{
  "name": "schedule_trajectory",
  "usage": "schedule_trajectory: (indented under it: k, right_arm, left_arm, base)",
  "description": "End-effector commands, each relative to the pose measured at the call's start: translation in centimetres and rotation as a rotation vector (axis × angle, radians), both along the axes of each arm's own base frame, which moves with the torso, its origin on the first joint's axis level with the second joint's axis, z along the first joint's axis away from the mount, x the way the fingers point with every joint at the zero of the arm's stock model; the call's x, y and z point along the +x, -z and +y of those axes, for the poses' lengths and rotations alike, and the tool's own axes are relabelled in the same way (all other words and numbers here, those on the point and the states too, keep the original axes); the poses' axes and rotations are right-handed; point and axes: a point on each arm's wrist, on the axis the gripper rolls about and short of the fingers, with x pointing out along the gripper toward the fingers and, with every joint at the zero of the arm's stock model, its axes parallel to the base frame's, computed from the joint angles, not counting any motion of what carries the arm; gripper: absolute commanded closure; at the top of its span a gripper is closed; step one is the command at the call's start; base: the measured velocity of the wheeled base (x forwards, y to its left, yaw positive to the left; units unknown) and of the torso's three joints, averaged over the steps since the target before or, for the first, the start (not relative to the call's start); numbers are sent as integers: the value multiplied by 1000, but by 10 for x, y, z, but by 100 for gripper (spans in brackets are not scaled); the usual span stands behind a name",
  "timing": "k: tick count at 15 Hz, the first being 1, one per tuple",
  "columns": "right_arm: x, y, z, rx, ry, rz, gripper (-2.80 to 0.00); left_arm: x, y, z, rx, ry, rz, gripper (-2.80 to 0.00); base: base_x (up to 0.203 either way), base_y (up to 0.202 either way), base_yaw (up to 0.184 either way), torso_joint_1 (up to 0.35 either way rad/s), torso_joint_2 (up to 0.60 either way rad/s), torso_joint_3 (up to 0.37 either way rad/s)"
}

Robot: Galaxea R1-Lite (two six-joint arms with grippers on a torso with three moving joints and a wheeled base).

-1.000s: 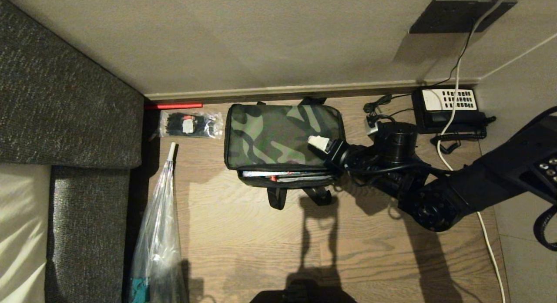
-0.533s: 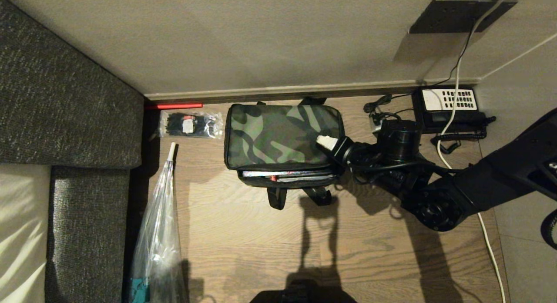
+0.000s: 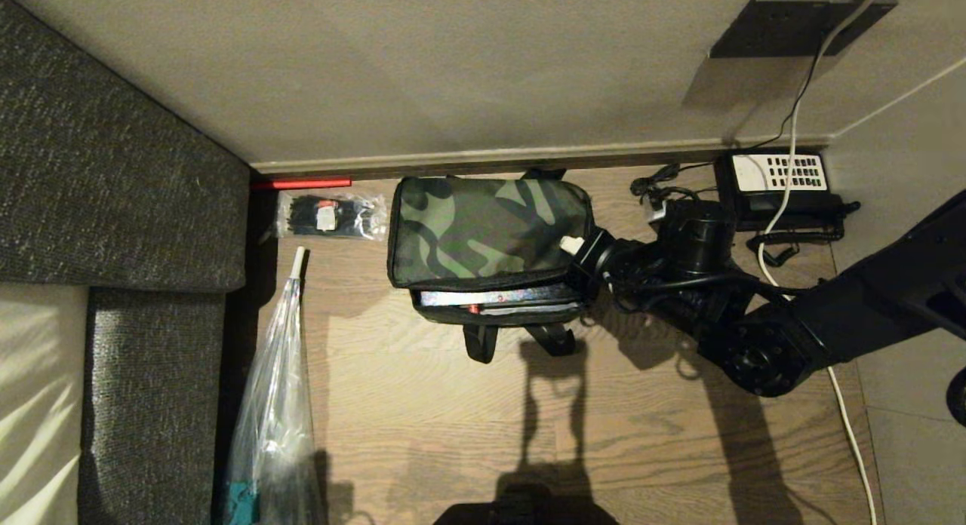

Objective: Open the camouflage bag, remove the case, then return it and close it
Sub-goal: Open the top of the storage box

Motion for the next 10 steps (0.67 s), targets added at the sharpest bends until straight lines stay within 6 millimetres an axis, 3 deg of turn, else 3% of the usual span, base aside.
schedule_trajectory:
  k: [1, 10]
  right_arm:
    - [-2, -19, -1, 33, 0, -52, 0]
    - [23, -78, 0, 52, 52, -299, 0]
  left_arm:
    - [0, 0, 0, 0, 0, -2, 0]
    - [0, 0, 0, 0, 0, -2, 0]
  base:
    - [0, 0, 0, 0, 0, 0]
    - [0, 0, 0, 0, 0, 0]
